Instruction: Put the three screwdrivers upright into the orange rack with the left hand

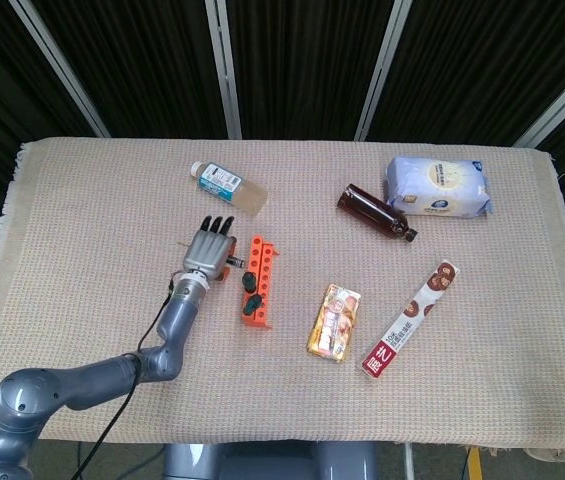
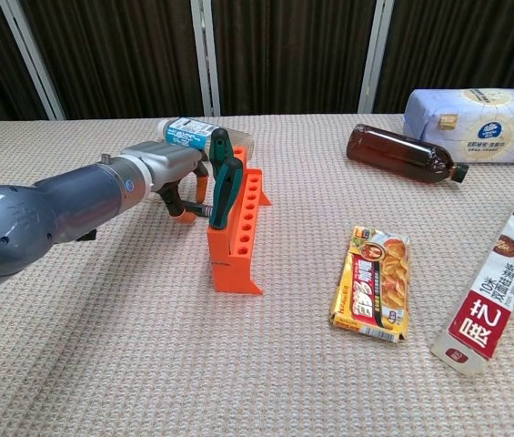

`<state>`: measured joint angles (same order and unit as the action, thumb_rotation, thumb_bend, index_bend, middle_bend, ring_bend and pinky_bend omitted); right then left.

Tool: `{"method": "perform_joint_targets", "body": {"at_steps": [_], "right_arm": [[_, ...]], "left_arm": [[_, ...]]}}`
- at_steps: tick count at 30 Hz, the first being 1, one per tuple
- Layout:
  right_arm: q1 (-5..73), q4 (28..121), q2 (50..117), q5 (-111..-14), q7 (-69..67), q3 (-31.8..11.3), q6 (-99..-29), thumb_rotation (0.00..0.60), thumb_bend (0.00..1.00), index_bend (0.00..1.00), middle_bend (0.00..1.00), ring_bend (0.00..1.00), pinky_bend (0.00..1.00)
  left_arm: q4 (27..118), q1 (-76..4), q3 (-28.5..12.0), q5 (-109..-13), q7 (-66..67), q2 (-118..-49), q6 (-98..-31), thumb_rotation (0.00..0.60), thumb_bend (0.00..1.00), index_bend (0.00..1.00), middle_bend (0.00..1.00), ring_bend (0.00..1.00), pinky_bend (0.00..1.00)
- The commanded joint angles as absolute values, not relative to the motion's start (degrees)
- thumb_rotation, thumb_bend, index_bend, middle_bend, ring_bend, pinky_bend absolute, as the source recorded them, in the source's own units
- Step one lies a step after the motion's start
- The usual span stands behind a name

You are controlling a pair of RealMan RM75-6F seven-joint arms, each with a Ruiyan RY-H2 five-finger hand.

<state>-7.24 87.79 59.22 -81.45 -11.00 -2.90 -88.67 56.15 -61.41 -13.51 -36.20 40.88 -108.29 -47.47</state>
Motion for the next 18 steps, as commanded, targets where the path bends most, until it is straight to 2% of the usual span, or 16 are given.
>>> {"method": "perform_joint_targets", "body": {"at_steps": [1,18], "right_arm": [[-7.41,87.8,59.16,-81.46,-11.12,-2.88,-88.89,0.6,0.0,0.1,0.0,0.0,0.0],[-7.96,87.51,59.18,-81.74,-12.08,-2.71,-89.47,0.6,0.0,0.1,0.0,0.0,0.0]], "left_arm": [[55.56,-61.55,-12.03,-39.19,42.28,-108.77,-49.39,0.6,0.32,0.41,0.0,0.0,0.0],[51.44,-61.38,-10.91,-46.0,43.12,-112.82,-49.94,0.6,0.33,0.42,0.0,0.0,0.0]]}}
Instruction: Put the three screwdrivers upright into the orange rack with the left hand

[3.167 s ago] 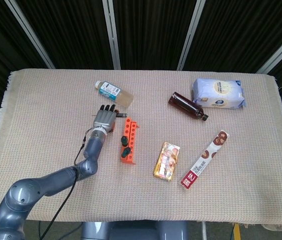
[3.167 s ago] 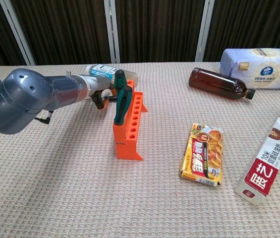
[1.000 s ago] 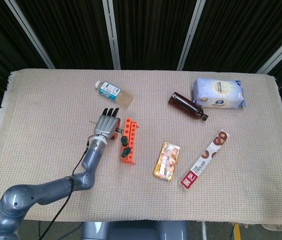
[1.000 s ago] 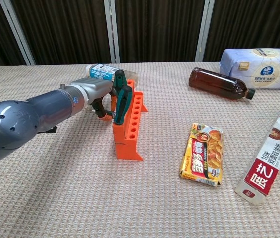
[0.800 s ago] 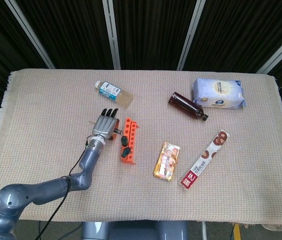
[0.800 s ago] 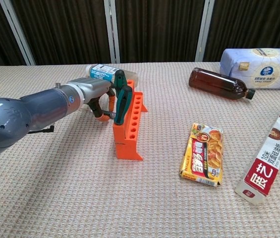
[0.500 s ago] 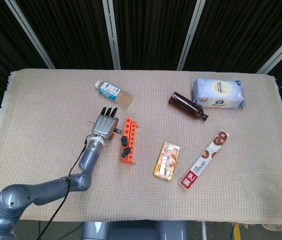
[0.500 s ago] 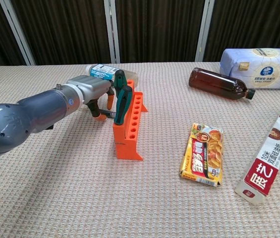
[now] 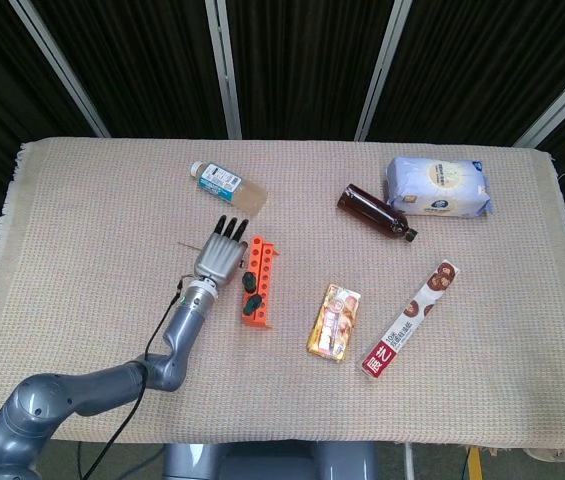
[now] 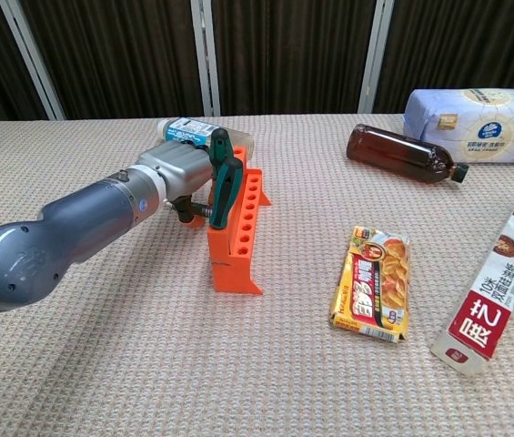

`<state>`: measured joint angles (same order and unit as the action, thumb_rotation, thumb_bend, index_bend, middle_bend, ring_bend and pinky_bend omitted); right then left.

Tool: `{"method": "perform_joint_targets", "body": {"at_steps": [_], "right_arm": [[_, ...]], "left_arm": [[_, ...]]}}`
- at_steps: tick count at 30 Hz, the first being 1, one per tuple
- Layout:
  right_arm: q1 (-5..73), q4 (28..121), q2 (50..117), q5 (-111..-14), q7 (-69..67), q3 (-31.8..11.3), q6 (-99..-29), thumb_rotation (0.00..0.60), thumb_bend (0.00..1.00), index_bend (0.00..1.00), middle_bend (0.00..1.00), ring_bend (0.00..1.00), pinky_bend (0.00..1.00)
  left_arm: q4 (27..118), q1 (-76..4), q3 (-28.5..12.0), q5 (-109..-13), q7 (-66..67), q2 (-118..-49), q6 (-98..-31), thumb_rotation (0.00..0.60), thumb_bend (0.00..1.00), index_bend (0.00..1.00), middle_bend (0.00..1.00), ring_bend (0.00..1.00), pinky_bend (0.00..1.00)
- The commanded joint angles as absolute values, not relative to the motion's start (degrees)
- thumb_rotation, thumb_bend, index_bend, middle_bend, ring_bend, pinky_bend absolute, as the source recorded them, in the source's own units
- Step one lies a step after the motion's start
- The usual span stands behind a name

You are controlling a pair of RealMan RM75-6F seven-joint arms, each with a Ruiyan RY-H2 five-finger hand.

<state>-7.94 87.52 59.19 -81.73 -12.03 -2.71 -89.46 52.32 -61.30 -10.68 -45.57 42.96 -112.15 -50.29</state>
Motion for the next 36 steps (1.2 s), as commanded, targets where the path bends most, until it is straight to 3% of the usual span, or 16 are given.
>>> {"method": "perform_joint_targets", "body": {"at_steps": [1,13,24,29,36], "right_arm": [[-7.98,87.49,59.18,-81.76,-12.1,-2.71,-89.5,0.6,0.0,0.1,0.0,0.0,0.0],[-7.95,87.16,59.3,-81.56,-12.33,-2.79,-89.16,0.6,0.0,0.11,0.0,0.0,0.0],[-7.93,87.08,59.35,-81.54,-12.39,-2.86,-89.1,0.6,0.0,0.11,0.01,0.0,0.0],[-7.97,87.06,59.35,-81.61,-12.48,-2.87,-89.19,0.6,0.0,0.12,0.01,0.0,0.0],[-7.97,86.76,59.5,-82.06,-12.93,-2.83,-89.41,0.6,0.0,0.12,0.01,0.0,0.0]], "left_arm": [[51.12,-61.38,-11.03,-46.09,43.17,-113.03,-49.83,0.6,0.34,0.42,0.0,0.0,0.0],[49.85,-60.68,-12.36,-47.5,42.35,-113.98,-48.82,0.6,0.41,0.47,0.0,0.0,0.0],[50.18,-59.83,-13.06,-48.3,41.95,-113.38,-48.85,0.6,0.46,0.61,0.0,0.0,0.0],[54.26,-57.94,-14.0,-50.8,37.76,-110.69,-51.74,0.6,0.47,0.62,0.0,0.0,0.0],[65.9,-52.69,-15.33,-55.45,28.62,-101.53,-57.09,0.6,0.47,0.63,0.0,0.0,0.0]]}}
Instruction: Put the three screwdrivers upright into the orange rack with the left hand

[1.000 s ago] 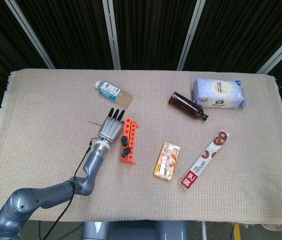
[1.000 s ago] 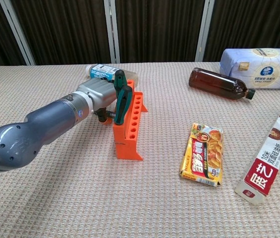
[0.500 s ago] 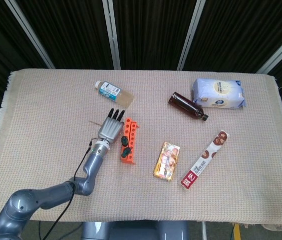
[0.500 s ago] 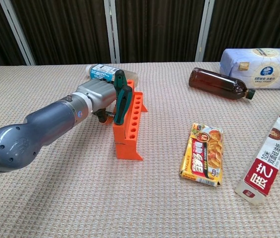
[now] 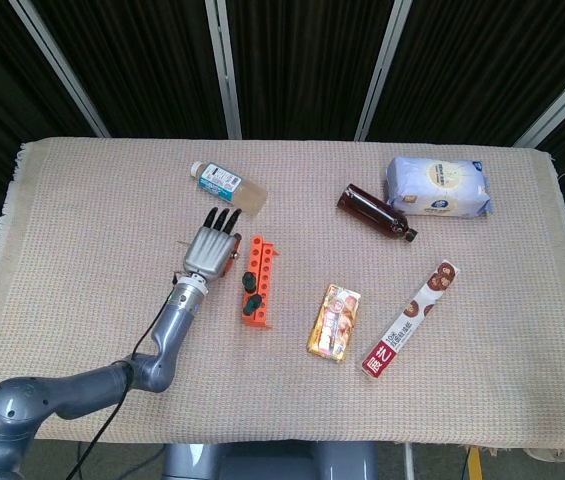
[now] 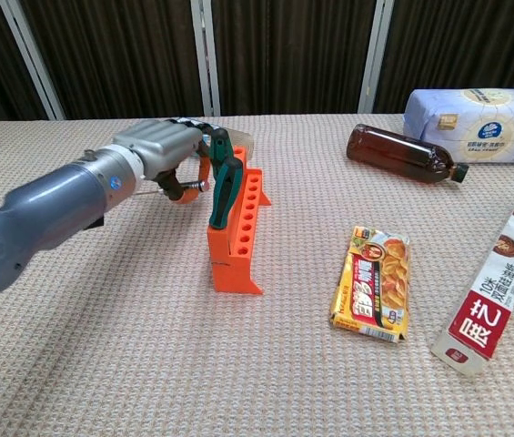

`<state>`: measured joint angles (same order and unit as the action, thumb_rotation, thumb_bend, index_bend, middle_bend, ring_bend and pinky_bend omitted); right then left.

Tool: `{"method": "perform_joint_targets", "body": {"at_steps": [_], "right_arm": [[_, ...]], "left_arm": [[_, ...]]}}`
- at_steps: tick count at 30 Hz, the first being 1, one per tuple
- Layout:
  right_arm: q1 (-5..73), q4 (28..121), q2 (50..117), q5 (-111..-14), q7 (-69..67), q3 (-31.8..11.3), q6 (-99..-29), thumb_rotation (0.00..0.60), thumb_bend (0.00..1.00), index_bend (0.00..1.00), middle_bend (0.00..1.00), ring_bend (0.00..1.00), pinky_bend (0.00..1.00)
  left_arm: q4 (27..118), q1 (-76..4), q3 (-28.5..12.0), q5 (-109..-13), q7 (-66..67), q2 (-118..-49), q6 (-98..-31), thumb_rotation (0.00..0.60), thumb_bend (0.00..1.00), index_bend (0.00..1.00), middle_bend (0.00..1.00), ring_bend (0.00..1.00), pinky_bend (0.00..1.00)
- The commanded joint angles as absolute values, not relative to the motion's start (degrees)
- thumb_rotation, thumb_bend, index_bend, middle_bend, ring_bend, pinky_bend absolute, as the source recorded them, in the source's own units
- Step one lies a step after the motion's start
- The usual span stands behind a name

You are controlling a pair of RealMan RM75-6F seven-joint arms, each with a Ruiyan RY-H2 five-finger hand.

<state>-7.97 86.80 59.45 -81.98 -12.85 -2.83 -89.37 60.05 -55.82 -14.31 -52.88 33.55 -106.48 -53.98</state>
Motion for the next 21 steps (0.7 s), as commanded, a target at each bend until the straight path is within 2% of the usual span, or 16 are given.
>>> {"method": "perform_joint_targets", "body": {"at_steps": [1,12,16,21], "right_arm": [[-7.97,86.72,59.52,-82.12,-12.99,-2.82,-89.44,0.6,0.0,0.12,0.01,0.0,0.0],[-7.95,86.56,59.67,-83.12,-13.32,-2.72,-90.1,0.6,0.0,0.12,0.01,0.0,0.0],[-7.93,86.66,59.66,-83.35,-13.28,-2.7,-90.27,0.6,0.0,0.12,0.01,0.0,0.0],[-7.71,86.67,59.81,-83.73,-13.42,-2.63,-90.15,0.6,0.0,0.12,0.01,0.0,0.0]], "left_arm": [[67.11,-52.13,-15.55,-55.73,27.58,-100.59,-57.48,0.6,0.48,0.63,0.0,0.0,0.0],[85.31,-43.57,-21.0,-58.13,4.13,-88.12,-58.99,0.6,0.49,0.63,0.01,0.0,0.0],[88.81,-41.88,-22.33,-59.1,-3.99,-85.53,-57.33,0.6,0.51,0.62,0.01,0.0,0.0],[93.86,-40.39,-26.43,-58.59,-19.29,-82.69,-52.61,0.6,0.52,0.61,0.01,0.0,0.0]]}}
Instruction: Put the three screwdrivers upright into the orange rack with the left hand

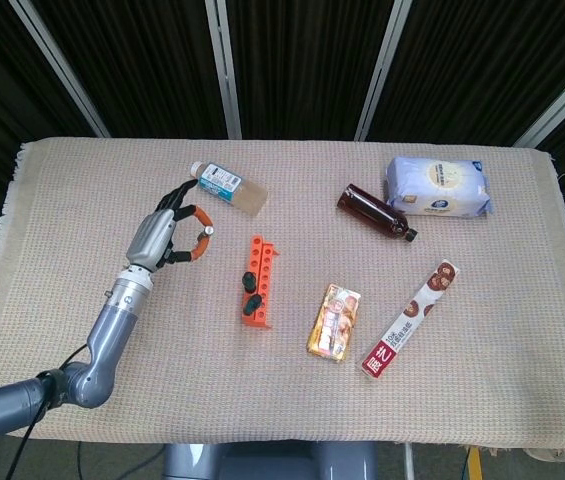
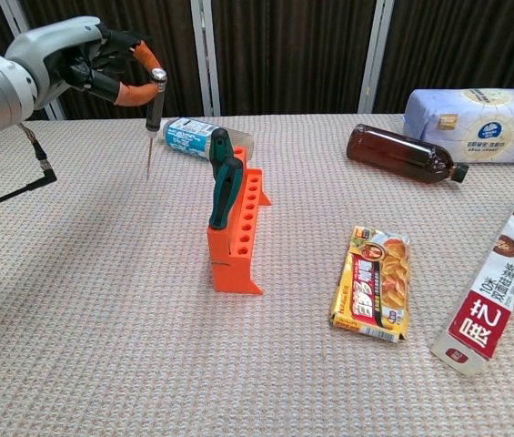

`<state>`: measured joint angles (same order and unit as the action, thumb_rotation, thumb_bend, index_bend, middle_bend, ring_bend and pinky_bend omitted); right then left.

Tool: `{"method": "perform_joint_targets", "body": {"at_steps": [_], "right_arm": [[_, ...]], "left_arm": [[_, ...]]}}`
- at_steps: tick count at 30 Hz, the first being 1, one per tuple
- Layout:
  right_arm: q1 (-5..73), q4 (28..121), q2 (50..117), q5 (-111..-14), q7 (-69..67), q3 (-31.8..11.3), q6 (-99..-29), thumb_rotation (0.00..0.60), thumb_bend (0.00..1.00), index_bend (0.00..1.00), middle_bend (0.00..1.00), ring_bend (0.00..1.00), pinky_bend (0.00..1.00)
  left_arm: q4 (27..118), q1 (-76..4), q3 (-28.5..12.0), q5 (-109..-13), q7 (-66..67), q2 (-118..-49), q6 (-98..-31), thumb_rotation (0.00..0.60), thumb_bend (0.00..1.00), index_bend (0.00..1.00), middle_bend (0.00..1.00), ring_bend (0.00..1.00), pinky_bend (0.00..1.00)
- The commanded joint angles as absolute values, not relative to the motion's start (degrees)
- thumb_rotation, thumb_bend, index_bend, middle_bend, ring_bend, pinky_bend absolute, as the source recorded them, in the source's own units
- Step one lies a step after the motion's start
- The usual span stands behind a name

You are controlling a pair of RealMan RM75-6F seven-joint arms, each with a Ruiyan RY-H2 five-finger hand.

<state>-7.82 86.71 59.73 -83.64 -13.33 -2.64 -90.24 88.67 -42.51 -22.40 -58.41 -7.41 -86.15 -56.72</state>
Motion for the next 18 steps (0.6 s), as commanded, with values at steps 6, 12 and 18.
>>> {"method": "perform_joint_targets", "body": {"at_steps": [6,12,18], "right_arm": [[-7.57,86.38,60.02,-83.67,-13.69,-2.62,-89.9,0.6,0.0,0.12,0.01,0.0,0.0],[-7.64,86.19,60.01,-83.45,-13.8,-2.65,-89.9,0.6,0.0,0.12,0.01,0.0,0.0],[-7.68,86.14,59.98,-83.12,-13.87,-2.69,-89.75,0.6,0.0,0.12,0.01,0.0,0.0]], "left_arm": [[94.97,-41.65,-29.45,-57.3,-29.15,-81.63,-46.62,0.6,0.52,0.61,0.01,0.0,0.0],[93.36,-43.7,-30.09,-55.99,-29.9,-82.77,-45.31,0.6,0.52,0.61,0.01,0.0,0.0],[91.1,-46.43,-30.61,-53.18,-28.75,-84.51,-44.61,0.6,0.52,0.61,0.01,0.0,0.0]]}}
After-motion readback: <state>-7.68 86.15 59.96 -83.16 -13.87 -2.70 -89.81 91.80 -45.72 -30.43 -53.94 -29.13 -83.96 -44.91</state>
